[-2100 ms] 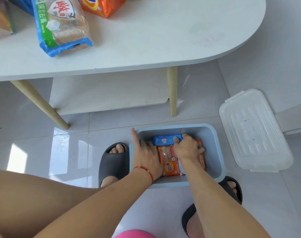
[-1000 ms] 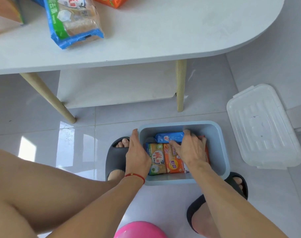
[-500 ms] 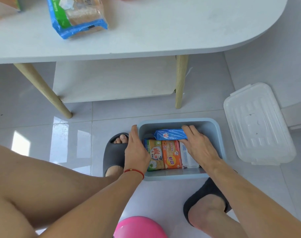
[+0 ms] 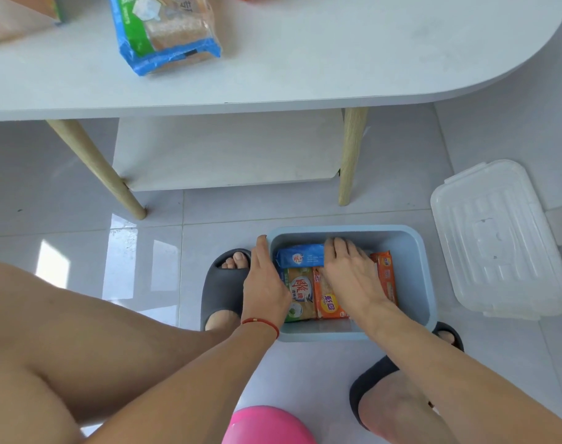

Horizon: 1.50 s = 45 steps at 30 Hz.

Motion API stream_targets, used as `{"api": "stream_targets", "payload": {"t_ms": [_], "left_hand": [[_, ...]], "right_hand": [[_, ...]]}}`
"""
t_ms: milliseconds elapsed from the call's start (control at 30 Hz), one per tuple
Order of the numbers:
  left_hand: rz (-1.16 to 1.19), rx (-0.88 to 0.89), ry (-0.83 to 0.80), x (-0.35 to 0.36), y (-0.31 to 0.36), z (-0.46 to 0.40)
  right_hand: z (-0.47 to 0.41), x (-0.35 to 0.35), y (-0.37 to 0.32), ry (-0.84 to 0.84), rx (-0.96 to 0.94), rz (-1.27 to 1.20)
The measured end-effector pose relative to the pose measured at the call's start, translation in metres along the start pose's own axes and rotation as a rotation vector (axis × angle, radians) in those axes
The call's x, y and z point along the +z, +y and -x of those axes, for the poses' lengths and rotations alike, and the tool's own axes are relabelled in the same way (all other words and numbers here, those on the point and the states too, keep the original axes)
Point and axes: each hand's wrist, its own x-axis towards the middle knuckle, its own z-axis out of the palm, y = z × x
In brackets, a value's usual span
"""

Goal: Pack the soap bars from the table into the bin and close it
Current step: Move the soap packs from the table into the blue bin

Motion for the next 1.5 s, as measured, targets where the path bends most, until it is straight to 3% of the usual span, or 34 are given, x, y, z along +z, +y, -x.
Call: {"api": "stream_targets", "payload": {"t_ms": [133,367,800,1167,1500], "left_hand": [[-0.004,0.057,0.019,0.001,-0.001,0.001],[0.009,0.043,0.021,0.001,-0.001,0.001],[0.024,0.035,-0.001,-0.001,0.003,0.003],[-0.017,0.062,0.033,0.003,0.000,0.002],[0.008,0.017,-0.001,-0.002,0.004,0.002]], "right_hand": [[0.004,0.014,-0.018,0.004,-0.166,-0.095],[-0.010,0.014,-0.003,-0.026,-0.244,-0.034],[-0.006,-0.002,-0.020,-0.082,-0.154,-0.114],[-0.011,0.000,-0.024,-0.088,-0.230,-0.012],[-0.023,-0.004,-0.020,-0.128,-0.127,-0.235]]}}
